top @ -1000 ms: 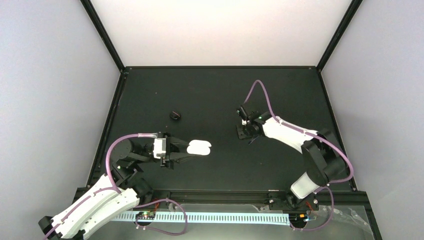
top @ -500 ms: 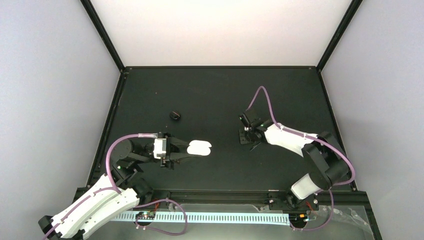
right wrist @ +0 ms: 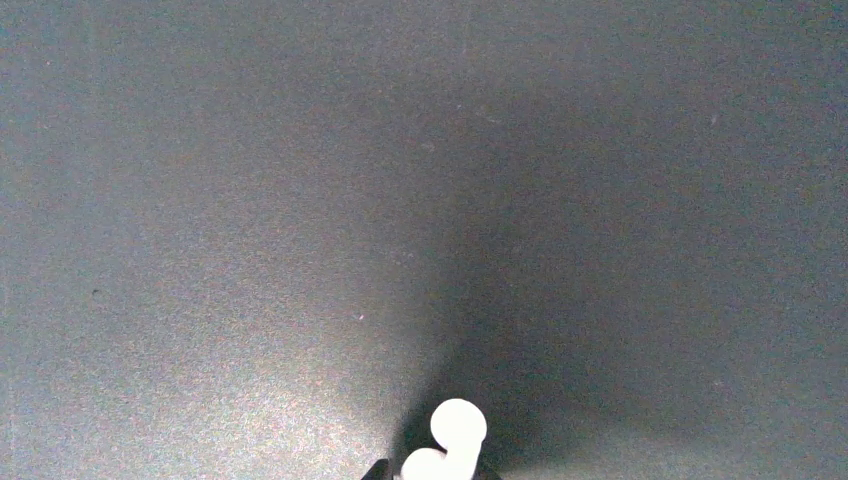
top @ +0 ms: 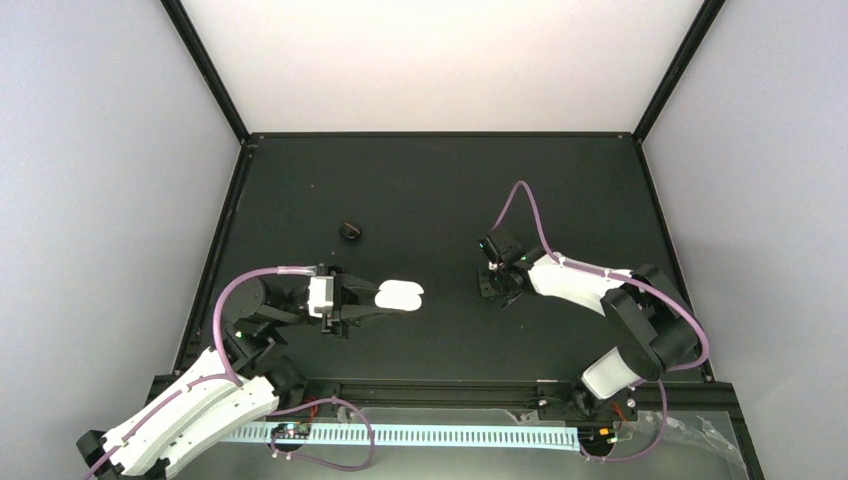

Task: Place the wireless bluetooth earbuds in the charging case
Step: Place the earbud at the center of the board, then pick up the earbud from the center of the board.

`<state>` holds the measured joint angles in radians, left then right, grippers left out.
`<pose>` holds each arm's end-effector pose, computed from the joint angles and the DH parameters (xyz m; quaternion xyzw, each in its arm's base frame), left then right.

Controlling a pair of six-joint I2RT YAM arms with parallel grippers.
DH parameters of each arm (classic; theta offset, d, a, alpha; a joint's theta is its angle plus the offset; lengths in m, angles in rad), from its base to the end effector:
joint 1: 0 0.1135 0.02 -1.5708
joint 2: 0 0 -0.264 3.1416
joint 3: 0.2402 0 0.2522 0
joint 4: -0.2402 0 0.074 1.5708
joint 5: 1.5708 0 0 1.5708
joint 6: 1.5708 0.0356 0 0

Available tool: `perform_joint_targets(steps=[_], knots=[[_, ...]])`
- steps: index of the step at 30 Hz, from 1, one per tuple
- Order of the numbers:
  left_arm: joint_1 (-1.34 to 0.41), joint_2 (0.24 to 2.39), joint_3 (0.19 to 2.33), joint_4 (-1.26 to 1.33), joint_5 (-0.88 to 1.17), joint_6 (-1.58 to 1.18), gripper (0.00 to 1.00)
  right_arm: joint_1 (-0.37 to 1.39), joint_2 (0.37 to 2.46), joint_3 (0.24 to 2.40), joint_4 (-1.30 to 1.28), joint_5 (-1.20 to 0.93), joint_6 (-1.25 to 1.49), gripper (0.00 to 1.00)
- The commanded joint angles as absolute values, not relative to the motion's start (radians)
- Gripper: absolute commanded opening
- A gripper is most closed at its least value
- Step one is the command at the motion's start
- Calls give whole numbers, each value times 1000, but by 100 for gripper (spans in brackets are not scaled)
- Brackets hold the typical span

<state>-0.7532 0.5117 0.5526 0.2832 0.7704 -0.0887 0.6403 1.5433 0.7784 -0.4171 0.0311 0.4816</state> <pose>0.0753 -0.1046 0.3444 0.4648 0.4119 -0.5077 0.5971 0.2192 0.1619 0.1497 -0.0748 0.9782 0.0898 0.1717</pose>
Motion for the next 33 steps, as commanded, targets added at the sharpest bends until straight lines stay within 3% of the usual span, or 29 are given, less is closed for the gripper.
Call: perform_joint_targets(steps=[1, 24, 33], knots=[[-758, 519, 561, 285, 766, -77, 2, 645, 1564, 773, -412, 55, 492, 20], [-757, 523, 560, 284, 766, -78, 2, 645, 1569, 836, -420, 118, 512, 21], [-758, 526, 560, 285, 766, -80, 1, 645, 1549, 830, -419, 97, 522, 17]])
